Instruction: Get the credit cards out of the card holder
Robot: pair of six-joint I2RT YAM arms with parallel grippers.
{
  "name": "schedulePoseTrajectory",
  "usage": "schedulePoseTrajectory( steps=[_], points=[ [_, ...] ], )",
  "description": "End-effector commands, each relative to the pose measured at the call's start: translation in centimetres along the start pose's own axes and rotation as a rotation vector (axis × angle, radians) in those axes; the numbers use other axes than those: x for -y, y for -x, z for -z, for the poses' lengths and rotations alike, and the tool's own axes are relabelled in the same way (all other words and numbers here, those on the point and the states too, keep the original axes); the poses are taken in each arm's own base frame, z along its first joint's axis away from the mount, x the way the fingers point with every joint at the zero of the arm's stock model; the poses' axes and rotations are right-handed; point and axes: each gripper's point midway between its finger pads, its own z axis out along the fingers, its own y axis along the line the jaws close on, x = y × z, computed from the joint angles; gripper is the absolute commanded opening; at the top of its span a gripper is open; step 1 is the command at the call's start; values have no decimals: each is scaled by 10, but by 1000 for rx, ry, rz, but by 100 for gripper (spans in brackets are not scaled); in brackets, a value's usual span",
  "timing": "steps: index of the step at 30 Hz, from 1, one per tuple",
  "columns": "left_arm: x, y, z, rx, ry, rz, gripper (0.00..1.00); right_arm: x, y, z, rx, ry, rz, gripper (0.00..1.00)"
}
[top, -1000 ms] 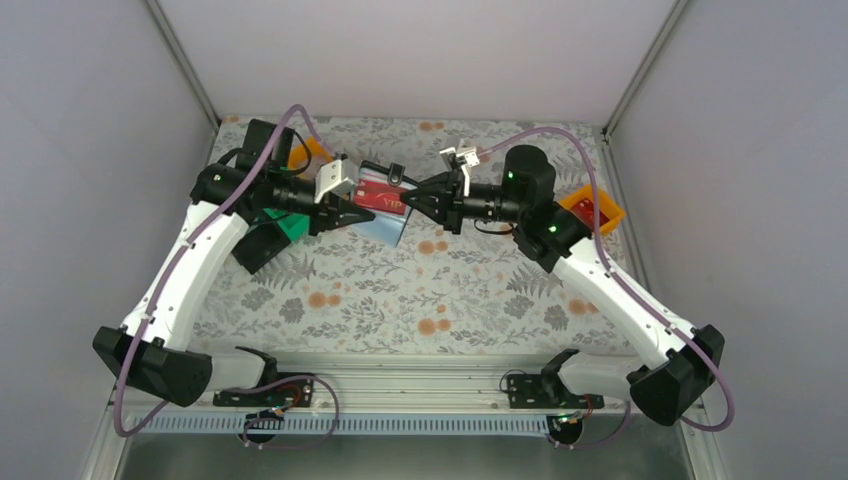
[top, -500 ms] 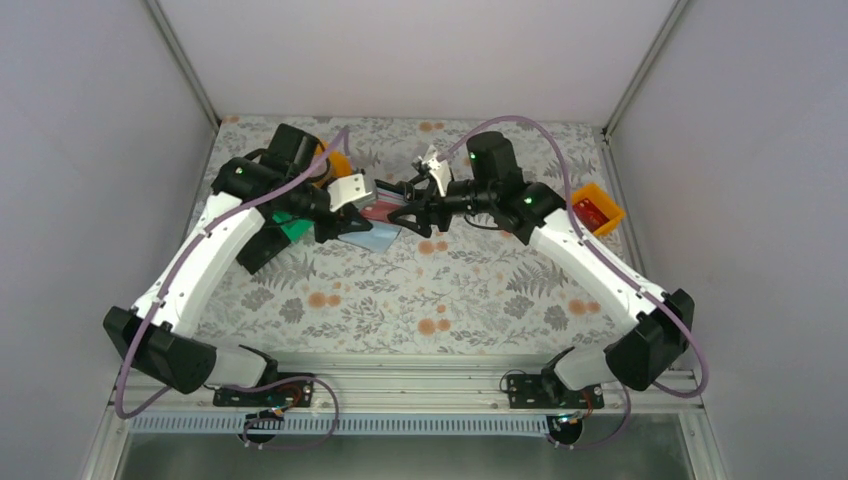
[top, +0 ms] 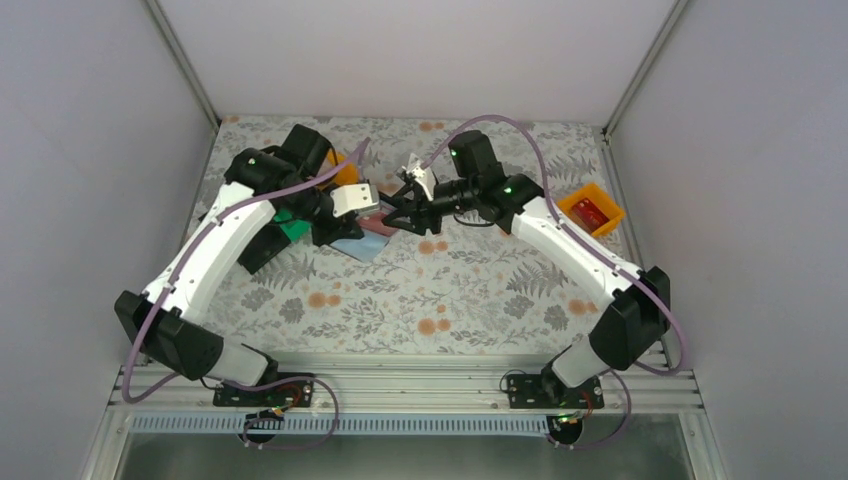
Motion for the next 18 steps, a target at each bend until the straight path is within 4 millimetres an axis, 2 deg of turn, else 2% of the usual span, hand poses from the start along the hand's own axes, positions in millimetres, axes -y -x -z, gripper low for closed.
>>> schedulePoseTrajectory(
  steps=[1,2,3,4,5,6,8,11,14,16,18],
  points=[
    [-3,2,-2,-9,-2,-27,2,-7,12,-2,19,44,29,30],
    [-4,2,-3,-13,-1,-29,2,-8,14,-1,24,51,29,14],
    [-4,1,-3,-14,1,-31,2,-11,15,2,31,61,27,6],
    [-5,0,-4,-14,8,-32,2,-13,16,6,47,65,18,4],
    [-9,0,-4,-11,26,-26,10,-10,14,10,61,54,-1,4],
    [-14,-1,-4,-5,53,-8,29,-5,15,15,88,31,-22,4],
    [-33,-6,-5,17,135,22,48,15,2,22,102,-35,-132,4],
    [-69,-14,10,74,268,96,54,60,-17,33,132,-167,-385,4],
    [-97,0,43,160,402,133,57,93,-24,45,206,-299,-606,4],
    [-106,17,66,221,474,131,57,102,-20,53,281,-356,-656,4],
    [-97,41,81,313,442,110,57,107,-14,61,363,-395,-697,4]
  ],
)
